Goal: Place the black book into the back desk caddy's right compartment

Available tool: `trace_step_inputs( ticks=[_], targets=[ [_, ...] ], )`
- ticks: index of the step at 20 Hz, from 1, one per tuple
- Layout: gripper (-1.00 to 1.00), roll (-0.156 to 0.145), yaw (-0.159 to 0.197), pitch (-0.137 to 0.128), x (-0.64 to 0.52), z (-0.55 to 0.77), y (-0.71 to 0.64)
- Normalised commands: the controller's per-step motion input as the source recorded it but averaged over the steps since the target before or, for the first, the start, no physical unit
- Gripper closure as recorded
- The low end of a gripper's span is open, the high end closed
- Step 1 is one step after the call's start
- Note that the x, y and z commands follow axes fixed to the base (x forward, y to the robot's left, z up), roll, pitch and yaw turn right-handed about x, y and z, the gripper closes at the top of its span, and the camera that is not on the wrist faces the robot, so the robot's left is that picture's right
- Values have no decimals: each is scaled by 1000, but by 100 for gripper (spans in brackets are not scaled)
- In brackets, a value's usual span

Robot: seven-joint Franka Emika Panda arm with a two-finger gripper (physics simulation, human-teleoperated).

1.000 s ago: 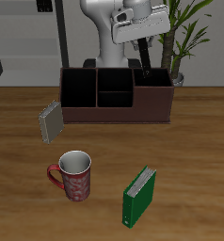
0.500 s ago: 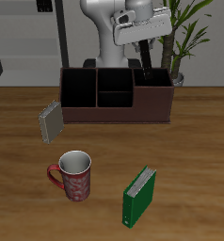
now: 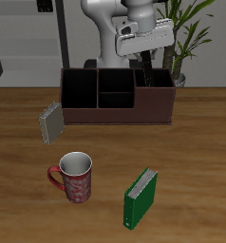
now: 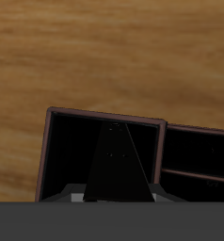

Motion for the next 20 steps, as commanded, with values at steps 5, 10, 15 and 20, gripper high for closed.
trace_step_inputs(
  ticks=[5,10,15,20],
  targets=[
    [100,19,11,58,107,-403,102],
    [100,3,-1,77,134,-412,12],
    [100,20,40,56,13,-295,93],
    [-100,17,14,14,-117,-4,41]
  ],
)
